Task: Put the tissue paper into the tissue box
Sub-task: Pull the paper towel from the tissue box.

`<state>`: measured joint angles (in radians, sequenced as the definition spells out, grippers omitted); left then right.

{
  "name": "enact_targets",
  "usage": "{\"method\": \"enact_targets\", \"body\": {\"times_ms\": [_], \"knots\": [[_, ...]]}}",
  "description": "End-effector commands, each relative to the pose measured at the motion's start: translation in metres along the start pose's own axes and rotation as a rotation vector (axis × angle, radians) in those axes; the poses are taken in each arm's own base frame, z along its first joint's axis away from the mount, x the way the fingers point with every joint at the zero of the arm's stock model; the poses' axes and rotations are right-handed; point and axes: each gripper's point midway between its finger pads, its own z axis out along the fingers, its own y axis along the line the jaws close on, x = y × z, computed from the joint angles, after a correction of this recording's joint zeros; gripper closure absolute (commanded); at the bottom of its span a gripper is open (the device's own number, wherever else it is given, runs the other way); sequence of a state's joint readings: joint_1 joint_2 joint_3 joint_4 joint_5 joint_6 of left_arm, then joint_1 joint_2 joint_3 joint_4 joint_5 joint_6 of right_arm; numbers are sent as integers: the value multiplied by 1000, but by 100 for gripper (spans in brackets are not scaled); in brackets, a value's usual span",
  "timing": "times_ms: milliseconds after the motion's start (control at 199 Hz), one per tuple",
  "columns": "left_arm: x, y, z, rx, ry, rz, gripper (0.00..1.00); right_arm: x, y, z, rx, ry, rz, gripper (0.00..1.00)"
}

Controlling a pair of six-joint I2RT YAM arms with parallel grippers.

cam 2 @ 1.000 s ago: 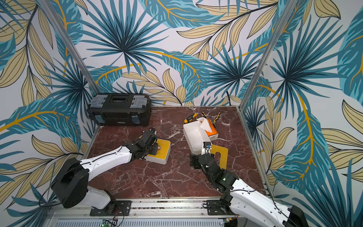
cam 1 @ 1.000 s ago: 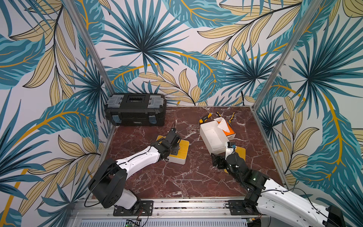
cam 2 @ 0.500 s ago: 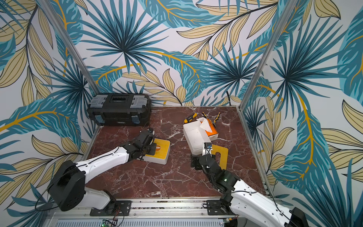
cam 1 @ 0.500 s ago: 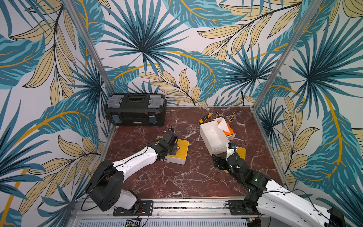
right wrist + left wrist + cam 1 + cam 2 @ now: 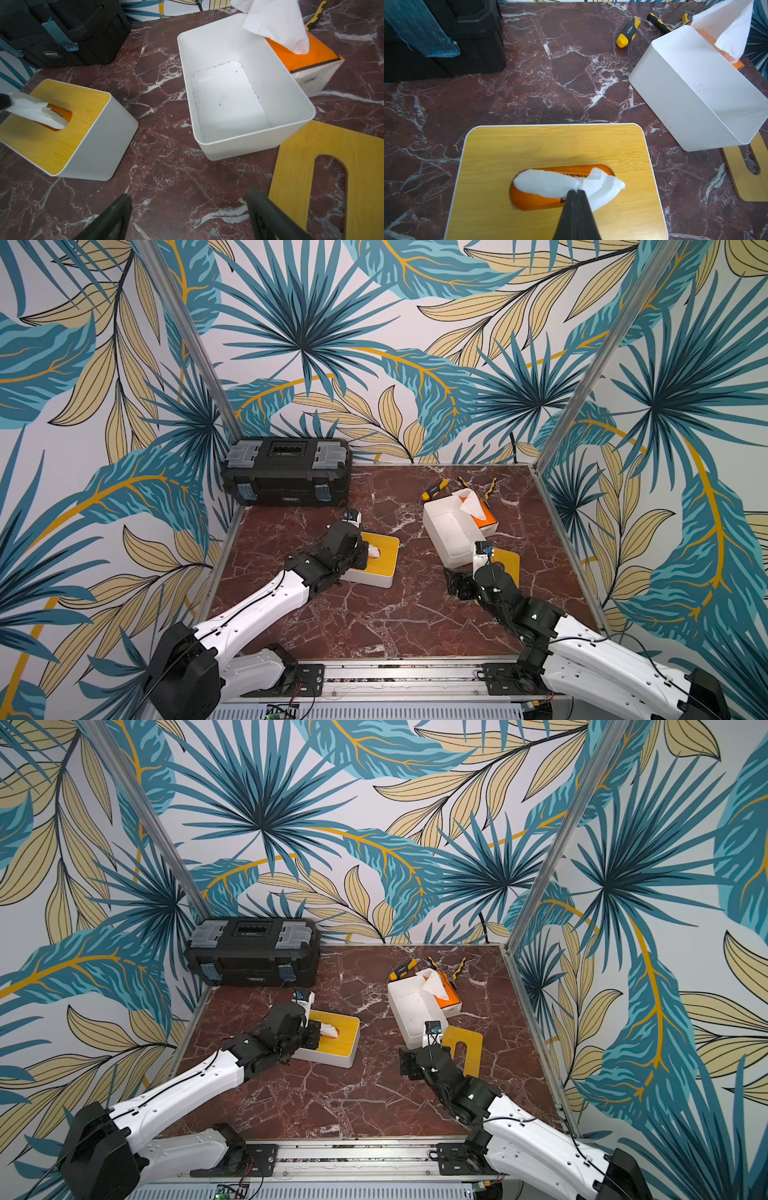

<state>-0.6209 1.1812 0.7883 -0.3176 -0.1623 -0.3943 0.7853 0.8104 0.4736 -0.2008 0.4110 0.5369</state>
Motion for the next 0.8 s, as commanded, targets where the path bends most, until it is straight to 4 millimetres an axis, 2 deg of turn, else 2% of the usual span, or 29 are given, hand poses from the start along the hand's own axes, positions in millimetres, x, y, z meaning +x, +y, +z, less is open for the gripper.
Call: {"method": "enact_targets", "body": {"times_ms": [0,95,125,171,246,296,361,411,527,552,622,632,798], "knots": [[-6,-7,-4,53,-53,-21,90,-16,29,0,-119,-22,-43,9],[-14,-12,-13,93,-101,-23,87,-25,57,3,-224,-12,-99,9],[-17,-12,-18,99,-116,-24,80,-27,69,6,-262,-2,-125,9],[-21,-12,-25,106,-137,-26,64,-32,83,8,-305,10,-156,9],[-27,-9,-40,110,-175,-32,57,-42,107,17,-360,38,-219,8],[-30,-4,-51,101,-208,-44,44,-47,123,24,-393,60,-268,9],[-34,6,-63,82,-257,-64,35,-51,143,36,-433,88,-334,9],[-34,14,-72,64,-290,-75,23,-58,158,45,-459,100,-373,9],[-35,34,-90,9,-351,-93,5,-68,190,62,-529,145,-443,10],[-30,40,-92,-14,-337,-94,1,-70,196,65,-541,153,-458,10],[-27,53,-99,-53,-344,-106,0,-78,209,76,-555,154,-494,10],[-27,54,-100,-56,-344,-107,0,-73,207,79,-547,183,-507,10],[-20,76,-107,-105,-333,-146,0,-75,220,105,-523,245,-567,14]]}}
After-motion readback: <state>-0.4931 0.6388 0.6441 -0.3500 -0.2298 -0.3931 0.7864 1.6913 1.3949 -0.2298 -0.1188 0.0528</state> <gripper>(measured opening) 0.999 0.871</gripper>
